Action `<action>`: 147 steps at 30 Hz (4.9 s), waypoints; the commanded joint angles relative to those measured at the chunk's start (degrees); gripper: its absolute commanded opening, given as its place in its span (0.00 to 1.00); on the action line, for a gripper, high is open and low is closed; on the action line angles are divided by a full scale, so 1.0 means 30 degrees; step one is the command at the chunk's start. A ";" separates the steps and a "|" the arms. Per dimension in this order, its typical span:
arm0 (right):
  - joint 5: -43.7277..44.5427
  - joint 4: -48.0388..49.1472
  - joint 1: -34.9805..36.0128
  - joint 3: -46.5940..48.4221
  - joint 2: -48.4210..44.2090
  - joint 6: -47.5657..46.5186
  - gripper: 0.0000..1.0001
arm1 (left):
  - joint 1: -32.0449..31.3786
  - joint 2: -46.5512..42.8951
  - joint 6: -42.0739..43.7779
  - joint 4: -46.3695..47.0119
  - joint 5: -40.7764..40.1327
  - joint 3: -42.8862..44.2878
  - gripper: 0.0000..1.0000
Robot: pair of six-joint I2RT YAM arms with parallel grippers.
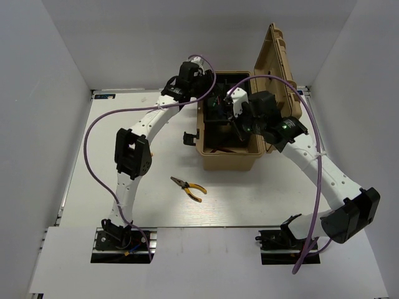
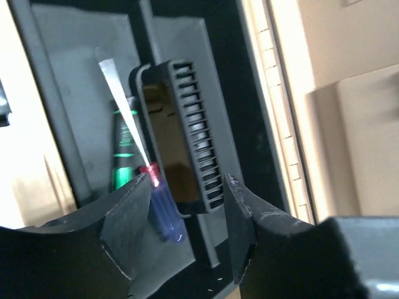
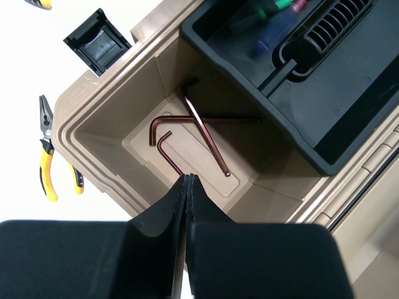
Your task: Sort the tools into containers
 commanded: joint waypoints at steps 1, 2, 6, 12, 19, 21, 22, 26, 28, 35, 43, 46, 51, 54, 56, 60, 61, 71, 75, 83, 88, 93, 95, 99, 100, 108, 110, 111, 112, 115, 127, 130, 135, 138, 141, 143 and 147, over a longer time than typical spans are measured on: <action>0.0021 0.0653 -0.0091 -0.0200 -0.0672 -0.0111 0.03 | -0.0113 -0.1032 0.0225 -0.0300 -0.0377 0.1300 0.60; -0.0096 0.0566 -0.0062 -0.0142 -0.0760 -0.0256 0.04 | -0.0113 -0.1267 0.0428 -0.0300 -0.0377 0.1300 0.62; -0.3042 -0.0105 -0.0062 -0.0200 -0.0878 -0.1746 0.18 | -0.0113 -0.3753 0.1569 -0.0709 -0.1543 0.0836 0.54; -1.3912 -0.4414 0.0435 -0.0285 0.0380 -0.9357 0.28 | 0.0148 -1.1862 0.4325 -0.0476 -0.5880 -0.9364 0.02; -1.3460 -0.5616 0.3535 0.0997 0.3013 -1.1712 0.33 | 0.0326 -2.3262 0.4097 -0.2143 -1.2209 -2.0976 0.76; -1.2465 -0.5240 0.4564 0.1410 0.3864 -1.1363 0.34 | 0.0326 -2.5834 0.3597 -0.3106 -1.3469 -2.2917 0.79; -1.2083 -0.5120 0.5235 0.1498 0.4129 -1.1042 0.36 | 0.0326 -2.6546 0.3130 -0.3374 -1.3763 -2.3393 0.80; -0.9365 -0.4011 0.7052 0.1472 0.5972 -1.0687 0.41 | 0.0326 -2.9185 0.2833 -0.4517 -1.4526 -2.4977 0.80; -0.7986 -0.3452 0.7640 0.1005 0.6327 -1.0396 0.44 | 0.0326 -3.0180 0.2833 -0.4956 -1.4702 -2.5564 0.80; -0.3761 -0.1311 0.7673 0.1059 0.8230 -1.0279 0.50 | 0.0326 -3.1649 0.3008 -0.6041 -1.5580 -2.6562 0.82; -0.1416 -0.0374 0.8347 0.1237 1.0516 -0.9193 0.53 | 0.0326 -3.4898 0.1370 -0.7595 -1.8188 -2.6386 0.90; -0.1125 -0.0228 0.8435 0.1060 1.0956 -0.9047 0.53 | 0.0326 -3.6394 0.1368 -0.7419 -1.8365 -2.6591 0.91; -0.0127 0.0155 0.8610 0.0972 1.1660 -0.8871 0.53 | 0.0326 -3.6807 0.1368 -0.7419 -1.8365 -2.6767 0.91; -0.0125 0.0097 0.8669 0.1089 1.2042 -0.8812 0.53 | 0.0326 -3.6807 0.1368 -0.7419 -1.8191 -2.6767 0.91; -0.0242 0.0038 0.8640 0.1060 1.2305 -0.8695 0.53 | 0.0326 -3.6807 0.1368 -0.7419 -1.8190 -2.6767 0.91; -0.0419 -0.0137 0.8786 0.1060 1.2773 -0.8577 0.53 | 0.0326 -3.6981 0.1544 -0.7244 -1.8190 -2.6767 0.91; -0.0477 -0.0109 0.8815 0.1089 1.2862 -0.8433 0.53 | 0.0326 -3.6983 0.1544 -0.7244 -1.8190 -2.6767 0.91; -0.0799 -0.0840 0.8933 0.1851 1.3857 -0.8051 0.52 | 0.0326 -3.6983 0.1544 -0.7068 -1.8014 -2.6767 0.91; -0.2173 -0.1541 0.9021 0.1938 1.4356 -0.7963 0.39 | 0.0326 -3.6983 0.1544 -0.7068 -1.8014 -2.6767 0.91; -0.3844 -0.3357 0.9284 0.2786 1.3364 -0.7669 0.00 | 0.0326 -3.7157 0.1339 -0.7419 -1.8569 -2.6767 0.91; -0.7239 -0.7513 0.9780 0.6530 1.2807 -0.7406 0.00 | 0.0326 -3.7363 0.0928 -0.7769 -1.8951 -2.6767 0.91; -0.8855 -0.9568 1.0192 0.9698 1.2014 -0.7114 0.00 | 0.0326 -3.7743 0.0518 -0.8150 -1.9391 -2.6767 0.91; -0.9090 -0.9457 1.0221 1.0925 1.1256 -0.6879 0.00 | 0.0326 -3.7918 0.0343 -0.8152 -1.9596 -2.6767 0.91; -0.7016 -0.8171 1.0281 1.1459 0.9966 -0.6558 0.00 | 0.0326 -3.8502 0.0108 -0.8327 -2.0004 -2.6591 0.91; -0.5851 -0.7934 1.0107 1.1518 0.9614 -0.6237 0.00 | 0.0326 -3.8680 0.0108 -0.8327 -2.0006 -2.6591 0.91; 0.2169 -0.4183 0.8382 1.2805 0.7972 -0.5734 0.00 | 0.0326 -3.9531 -0.0068 -0.8152 -2.0211 -2.6942 0.91; 0.3876 -0.2954 0.7388 1.2866 0.7853 -0.6347 0.00 | 0.0326 -3.9094 0.0135 -0.7976 -1.9979 -2.6942 0.91; 0.5077 -0.2110 0.7119 1.2692 0.7795 -0.6467 0.00 | 0.0326 -3.8657 0.0311 -0.7773 -1.9716 -2.6942 0.91; 0.5437 -0.1492 0.6797 1.2662 0.7852 -0.6526 0.00 | 0.0326 -3.8392 0.0313 -0.7771 -1.9713 -2.6942 0.91; 0.7948 0.0090 0.4725 1.2777 0.8232 -0.6673 0.00 | 0.0326 -3.7514 0.0721 -0.7421 -1.9186 -2.6942 0.91; 1.4840 0.7505 0.1346 1.1580 1.1278 -1.2115 0.00 | 0.0326 -3.7305 0.1251 -0.7009 -1.8424 -2.7118 0.91; 1.5722 0.9176 0.1111 1.1050 1.1777 -1.3585 0.00 | 0.0326 -3.7305 0.1251 -0.6806 -1.8248 -2.7118 0.91; 1.6718 1.0642 0.0496 1.0464 1.2656 -1.5461 0.00 | 0.0326 -3.7305 0.1602 -0.6599 -1.7897 -2.7118 0.91; 1.7361 1.1226 0.0116 1.0260 1.3155 -1.6252 0.00 | 0.0326 -3.7305 0.1602 -0.6599 -1.7897 -2.7118 0.91; 1.7336 1.0300 -0.0206 1.0607 1.3214 -1.5557 0.00 | 0.0326 -3.7305 0.1602 -0.6599 -1.7897 -2.7118 0.91; 1.7102 0.9446 -0.0353 1.0960 1.3068 -1.4938 0.00 | 0.0326 -3.7305 0.1602 -0.6599 -1.7897 -2.7118 0.91; 1.6749 0.8826 -0.0618 1.1226 1.2687 -1.4408 0.00 | 0.0326 -3.7305 0.1602 -0.6599 -1.7897 -2.7118 0.91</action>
